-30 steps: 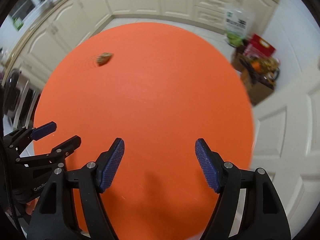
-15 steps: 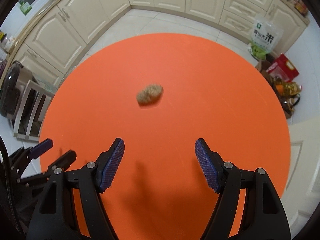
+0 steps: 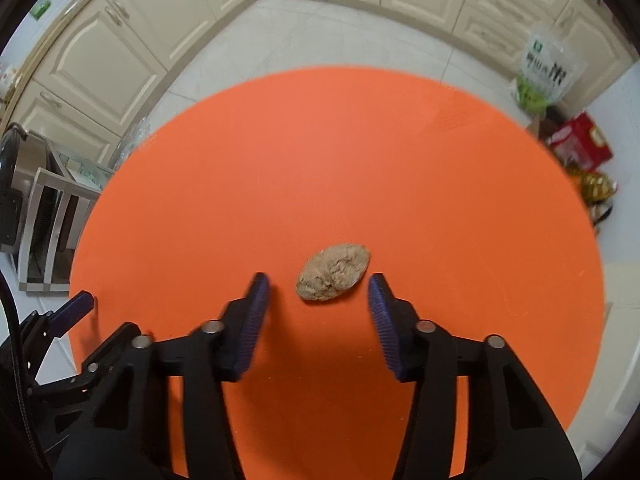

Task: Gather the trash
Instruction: 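Grasp the brown nut with the right tool, then carry the brown nut with the right tool over the blue bin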

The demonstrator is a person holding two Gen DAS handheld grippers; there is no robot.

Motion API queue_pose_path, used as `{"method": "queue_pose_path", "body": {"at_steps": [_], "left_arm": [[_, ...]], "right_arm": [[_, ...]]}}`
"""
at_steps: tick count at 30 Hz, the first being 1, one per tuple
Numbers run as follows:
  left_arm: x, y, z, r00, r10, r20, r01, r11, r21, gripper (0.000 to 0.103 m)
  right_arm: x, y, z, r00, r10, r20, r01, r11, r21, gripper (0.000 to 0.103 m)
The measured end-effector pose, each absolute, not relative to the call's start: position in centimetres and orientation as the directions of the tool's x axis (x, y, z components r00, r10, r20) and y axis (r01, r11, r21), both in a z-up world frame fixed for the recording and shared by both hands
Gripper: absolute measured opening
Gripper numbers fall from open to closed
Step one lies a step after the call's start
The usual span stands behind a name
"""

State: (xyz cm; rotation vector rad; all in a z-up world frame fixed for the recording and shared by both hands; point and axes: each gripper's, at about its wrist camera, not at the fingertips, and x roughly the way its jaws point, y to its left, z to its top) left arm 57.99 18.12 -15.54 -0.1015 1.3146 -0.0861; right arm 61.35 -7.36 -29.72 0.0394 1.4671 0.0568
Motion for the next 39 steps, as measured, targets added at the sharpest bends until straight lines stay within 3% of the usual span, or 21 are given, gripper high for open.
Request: {"method": "queue_pose_path", "body": {"at_steps": [2,11,22,30,39], "left_arm": [[57.5,18.4,-15.7,0.248,-0.119,-0.961,0.000,0.992,-0.123,0.066],[55.4,18.1,-14.2,0.268,-0.111,-0.957,-0.001,0.993,-0.116,0.066],[51.1,16.3,-12.4,0.293,-0.131,-0.947,0.055,0.991,-0.120,0.066],[50.4,16.2,-11.9,0.288,-0.143,-0.947,0.075,0.989,-0.127,0.066],[50.9,15.7,-11.8,0.281,-0.118,-0.952,0.049,0.993,-0.108,0.066]], "right_arm": [[61.3,-7.3,-29.7,0.106,0.047,-0.993,-0.024,0.999,0.045,0.030],[59.9,-7.9,-29.6,0.102,0.084,-0.991,-0.026,0.996,0.081,0.018],[59.5,-9.1,-29.4,0.101,0.084,-0.991,0.005,0.996,0.085,0.018],[60.4,-8.7,-29.9,0.101,0.055,-0.993,0.004,0.998,0.055,0.028],[59.9,-7.7,-30.0,0.134,0.008,-0.991,-0.030,1.000,0.004,0.023]]}}
